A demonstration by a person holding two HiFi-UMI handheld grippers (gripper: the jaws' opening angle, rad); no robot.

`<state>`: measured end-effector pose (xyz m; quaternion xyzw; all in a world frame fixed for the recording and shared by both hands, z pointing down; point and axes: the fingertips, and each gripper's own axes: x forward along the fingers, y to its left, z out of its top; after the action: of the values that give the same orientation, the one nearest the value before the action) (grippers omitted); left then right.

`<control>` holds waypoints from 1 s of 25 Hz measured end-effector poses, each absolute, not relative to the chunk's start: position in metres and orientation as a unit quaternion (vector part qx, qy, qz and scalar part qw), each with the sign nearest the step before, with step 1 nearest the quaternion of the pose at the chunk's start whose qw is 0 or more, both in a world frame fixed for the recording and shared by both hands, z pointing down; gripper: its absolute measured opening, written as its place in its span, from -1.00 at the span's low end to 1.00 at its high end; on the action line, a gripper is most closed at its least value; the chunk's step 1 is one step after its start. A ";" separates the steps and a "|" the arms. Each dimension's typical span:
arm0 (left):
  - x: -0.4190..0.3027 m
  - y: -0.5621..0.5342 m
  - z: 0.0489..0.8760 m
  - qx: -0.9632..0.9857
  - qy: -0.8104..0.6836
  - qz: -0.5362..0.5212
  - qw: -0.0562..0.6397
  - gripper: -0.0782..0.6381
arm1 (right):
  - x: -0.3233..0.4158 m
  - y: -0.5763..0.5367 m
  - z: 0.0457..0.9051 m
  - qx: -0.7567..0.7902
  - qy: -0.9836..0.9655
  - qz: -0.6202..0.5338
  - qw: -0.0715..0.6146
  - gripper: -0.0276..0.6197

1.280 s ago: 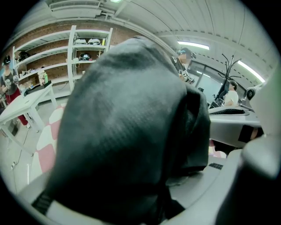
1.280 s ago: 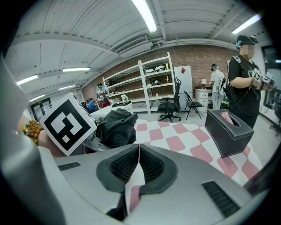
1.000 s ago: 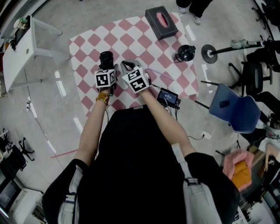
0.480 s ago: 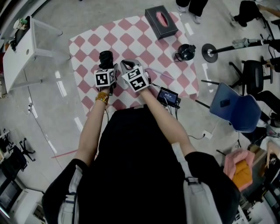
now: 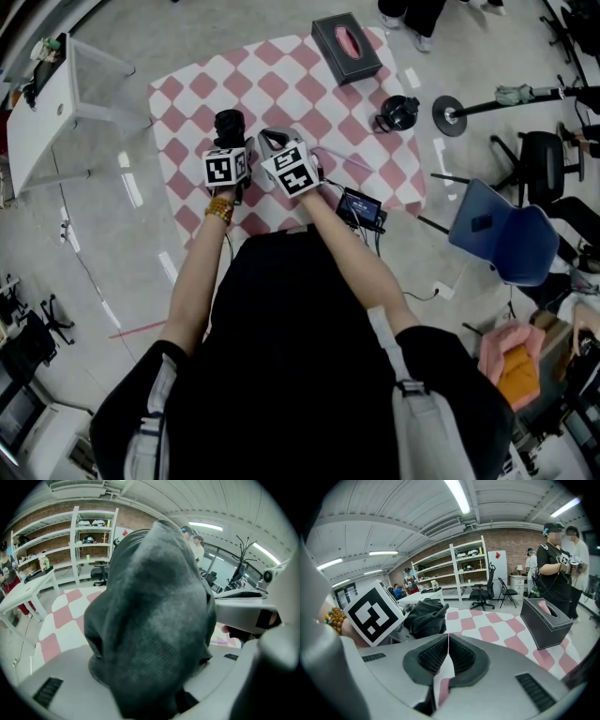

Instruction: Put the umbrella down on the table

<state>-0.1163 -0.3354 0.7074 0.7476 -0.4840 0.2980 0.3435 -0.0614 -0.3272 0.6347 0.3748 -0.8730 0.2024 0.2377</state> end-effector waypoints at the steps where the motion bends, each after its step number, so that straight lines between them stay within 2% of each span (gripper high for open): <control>1: -0.116 -0.335 0.707 0.748 -0.484 0.298 0.343 -0.17 | -0.061 -0.327 0.635 0.375 -0.873 0.202 0.238 -0.86; 25: -0.117 -0.335 0.702 0.747 -0.489 0.297 0.337 -0.13 | -0.058 -0.325 0.632 0.376 -0.872 0.210 0.233 -0.86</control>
<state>-0.1172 -0.3351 0.7021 0.7474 -0.4894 0.2968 0.3372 -0.0579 -0.3250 0.6320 0.3764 -0.8719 0.2096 0.2326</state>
